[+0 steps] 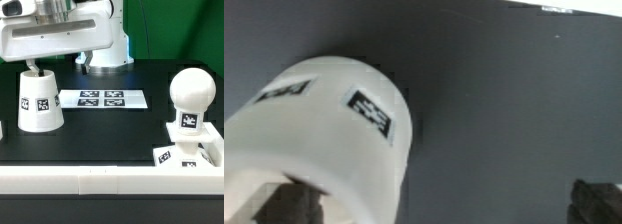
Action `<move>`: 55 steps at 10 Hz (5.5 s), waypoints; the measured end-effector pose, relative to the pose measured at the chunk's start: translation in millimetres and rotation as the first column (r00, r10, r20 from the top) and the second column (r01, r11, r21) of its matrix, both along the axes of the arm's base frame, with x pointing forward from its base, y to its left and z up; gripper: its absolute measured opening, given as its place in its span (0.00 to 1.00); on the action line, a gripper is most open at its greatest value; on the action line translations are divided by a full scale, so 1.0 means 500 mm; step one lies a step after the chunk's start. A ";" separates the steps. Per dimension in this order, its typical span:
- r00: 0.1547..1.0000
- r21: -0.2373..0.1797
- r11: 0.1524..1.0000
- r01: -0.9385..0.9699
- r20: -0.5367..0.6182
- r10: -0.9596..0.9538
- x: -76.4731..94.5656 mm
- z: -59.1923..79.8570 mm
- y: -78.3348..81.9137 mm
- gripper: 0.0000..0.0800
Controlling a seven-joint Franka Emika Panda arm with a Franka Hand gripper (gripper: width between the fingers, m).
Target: Assemble lamp
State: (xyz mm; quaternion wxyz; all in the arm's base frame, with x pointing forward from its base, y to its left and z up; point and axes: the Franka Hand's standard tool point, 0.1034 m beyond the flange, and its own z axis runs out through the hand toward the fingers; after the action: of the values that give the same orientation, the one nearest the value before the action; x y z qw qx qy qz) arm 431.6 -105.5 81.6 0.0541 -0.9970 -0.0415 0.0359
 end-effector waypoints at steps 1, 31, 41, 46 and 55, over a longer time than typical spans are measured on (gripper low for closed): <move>1.000 -0.004 1.000 0.001 -0.003 -0.001 -0.002 -0.008 -0.002 0.87; 0.905 0.110 0.899 0.423 -0.105 -0.412 0.322 0.231 0.262 0.06; 0.846 0.102 0.843 0.527 -0.148 -0.511 0.457 0.234 0.433 0.06; 0.867 0.054 0.873 0.484 -0.164 -0.471 0.415 0.138 0.441 0.06; 0.892 0.065 0.901 0.429 -0.187 -0.411 0.388 0.175 0.386 0.76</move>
Offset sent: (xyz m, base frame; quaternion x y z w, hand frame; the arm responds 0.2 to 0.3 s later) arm -0.0018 -0.0042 0.0003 0.0049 -0.0079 -0.0013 1.0000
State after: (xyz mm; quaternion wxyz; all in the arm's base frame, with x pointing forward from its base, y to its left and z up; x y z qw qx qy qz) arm 625.6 87.4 169.2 0.1160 -0.9715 0.1779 0.1052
